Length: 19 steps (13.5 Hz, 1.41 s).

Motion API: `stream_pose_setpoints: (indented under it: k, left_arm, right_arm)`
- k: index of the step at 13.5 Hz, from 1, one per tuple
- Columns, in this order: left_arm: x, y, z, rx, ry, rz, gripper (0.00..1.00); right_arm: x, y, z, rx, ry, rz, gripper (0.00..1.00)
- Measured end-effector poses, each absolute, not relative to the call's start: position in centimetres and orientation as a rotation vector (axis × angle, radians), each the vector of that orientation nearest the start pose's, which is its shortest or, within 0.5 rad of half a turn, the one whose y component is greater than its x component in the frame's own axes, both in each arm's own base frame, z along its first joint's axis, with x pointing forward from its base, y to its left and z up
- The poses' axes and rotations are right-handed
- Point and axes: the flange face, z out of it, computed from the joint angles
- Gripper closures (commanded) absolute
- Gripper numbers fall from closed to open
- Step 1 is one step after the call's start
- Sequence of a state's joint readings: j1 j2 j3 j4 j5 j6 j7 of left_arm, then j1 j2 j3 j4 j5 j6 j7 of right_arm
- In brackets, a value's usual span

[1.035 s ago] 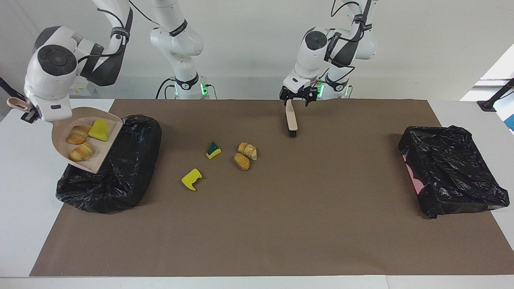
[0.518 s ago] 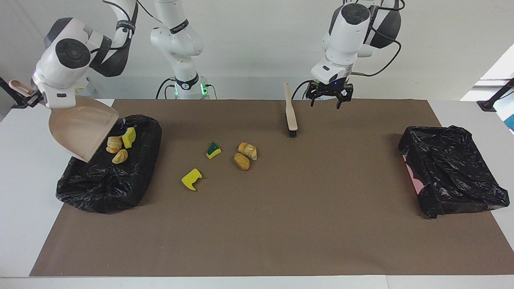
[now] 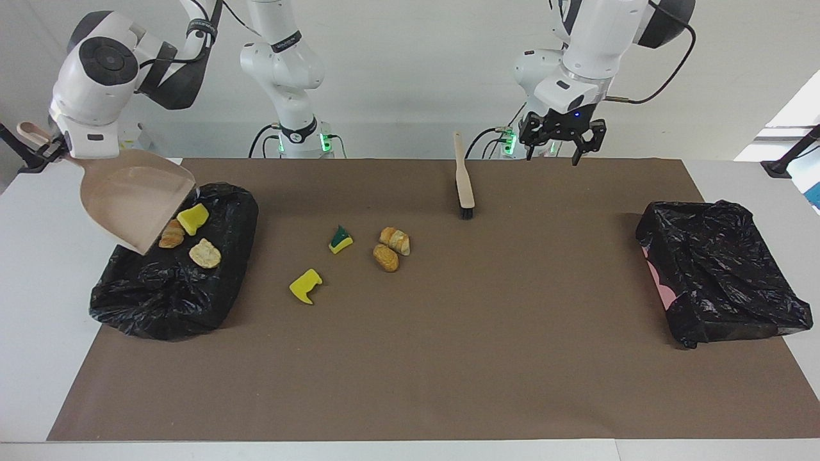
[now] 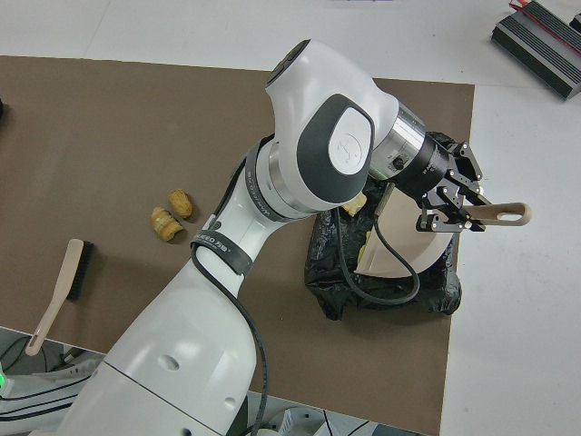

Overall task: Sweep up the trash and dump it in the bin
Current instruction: 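Tip the dustpan over the black bag with the right gripper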

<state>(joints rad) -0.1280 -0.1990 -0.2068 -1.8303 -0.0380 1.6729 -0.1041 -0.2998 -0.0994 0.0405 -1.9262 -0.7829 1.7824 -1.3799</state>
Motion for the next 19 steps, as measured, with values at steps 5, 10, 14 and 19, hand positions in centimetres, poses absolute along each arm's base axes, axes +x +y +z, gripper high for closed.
stream_pose_setpoints:
  k: [5,10,14,19]
  left_arm:
    - [48.7,-14.7,63.8,-3.139,0.308,-0.106,0.0]
    - [52.5,-10.8,65.4,-3.152,0.246,-0.088,0.0]
    - [54.6,-6.6,66.3,-3.149,0.278,-0.118,0.0]
    - [54.5,-2.4,66.5,-3.139,0.316,-0.084,0.0]
  right_arm:
    - [51.6,-13.0,53.1,-2.671,-2.094,0.679,1.0]
    - [53.6,-5.5,47.3,-2.717,-1.818,0.496,1.0]
    - [54.4,1.4,44.3,-2.782,-1.536,0.409,1.0]
    - [53.3,12.0,43.4,-2.951,-1.119,0.347,1.0]
